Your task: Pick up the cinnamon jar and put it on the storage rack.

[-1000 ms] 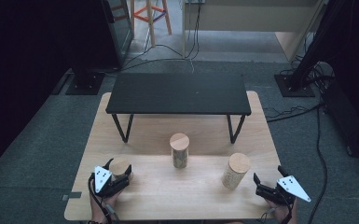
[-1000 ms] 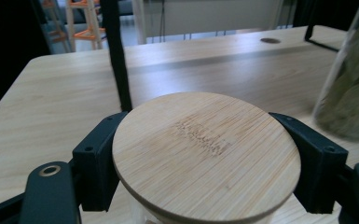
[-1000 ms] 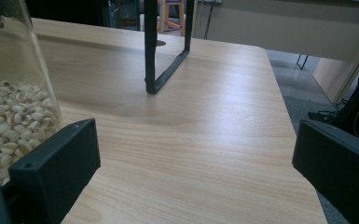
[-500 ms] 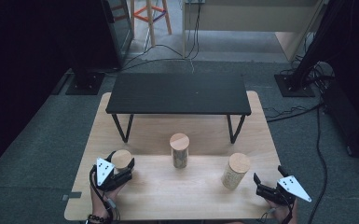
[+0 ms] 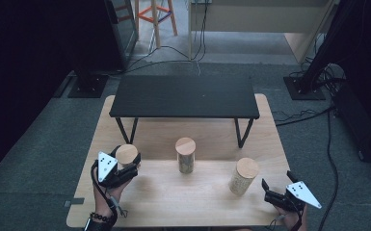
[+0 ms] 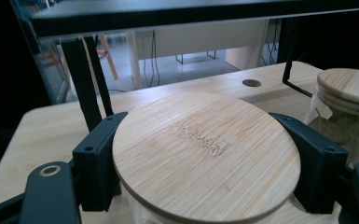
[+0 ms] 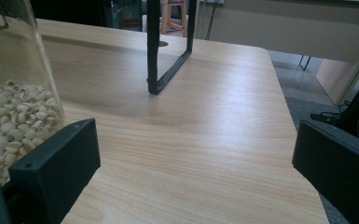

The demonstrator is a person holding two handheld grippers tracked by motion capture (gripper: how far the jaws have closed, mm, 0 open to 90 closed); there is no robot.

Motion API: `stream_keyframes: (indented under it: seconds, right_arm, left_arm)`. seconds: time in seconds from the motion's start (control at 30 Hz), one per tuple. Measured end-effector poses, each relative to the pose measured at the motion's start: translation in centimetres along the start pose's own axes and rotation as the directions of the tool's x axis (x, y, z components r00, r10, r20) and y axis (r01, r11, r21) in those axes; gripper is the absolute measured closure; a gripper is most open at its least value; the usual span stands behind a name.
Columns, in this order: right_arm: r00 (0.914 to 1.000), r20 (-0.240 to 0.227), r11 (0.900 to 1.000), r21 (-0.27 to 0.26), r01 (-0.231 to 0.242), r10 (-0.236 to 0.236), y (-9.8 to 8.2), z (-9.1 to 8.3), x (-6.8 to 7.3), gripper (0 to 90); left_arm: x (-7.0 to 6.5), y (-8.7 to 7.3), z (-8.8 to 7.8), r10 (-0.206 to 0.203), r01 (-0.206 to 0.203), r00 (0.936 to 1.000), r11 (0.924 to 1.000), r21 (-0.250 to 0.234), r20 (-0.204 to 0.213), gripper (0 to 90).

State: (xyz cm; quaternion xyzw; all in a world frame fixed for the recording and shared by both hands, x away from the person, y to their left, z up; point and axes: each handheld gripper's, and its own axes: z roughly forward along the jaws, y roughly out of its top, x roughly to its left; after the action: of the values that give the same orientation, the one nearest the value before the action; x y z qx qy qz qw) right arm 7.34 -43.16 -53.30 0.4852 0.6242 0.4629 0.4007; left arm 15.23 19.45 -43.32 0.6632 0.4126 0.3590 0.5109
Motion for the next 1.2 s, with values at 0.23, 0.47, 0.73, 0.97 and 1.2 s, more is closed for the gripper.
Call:
stream_keyframes:
  seconds: [0.23, 0.47, 0.73, 0.97, 1.2]
  right_arm:
    - [1.0, -0.007, 1.0, -0.001, 0.001, -0.001, 0.0, 0.0, -0.1, 0.3]
    - [1.0, -0.005, 1.0, 0.0, 0.001, -0.001, 0.0, 0.0, -0.1, 0.0]
    - [1.0, 0.001, 1.0, 0.001, 0.002, -0.002, 0.0, 0.0, 0.0, 0.0]
    - [1.0, 0.001, 1.0, -0.002, 0.0, 0.0, 0.0, 0.0, -0.1, 0.0]
    - [1.0, -0.003, 1.0, -0.002, -0.003, 0.003, 0.0, 0.0, -0.2, 0.0]
  left_arm:
    - [0.0, 1.5, 0.2, 0.013, -0.013, 0.9999, 0.9998, -0.016, 0.003, 23.5]
    - [0.4, 3.2, 0.5, 0.001, 0.0, 1.0, 0.9992, -0.04, 0.004, 23.5]
    - [0.8, 5.0, 0.8, 0.003, -0.003, 1.0, 0.9985, -0.054, 0.003, 23.5]
    - [0.6, 6.4, 1.4, 0.006, -0.007, 1.0, 0.9972, -0.074, -0.006, 23.5]
    - [0.4, 7.8, 2.0, 0.007, -0.008, 0.9999, 0.997, -0.076, -0.014, 23.5]
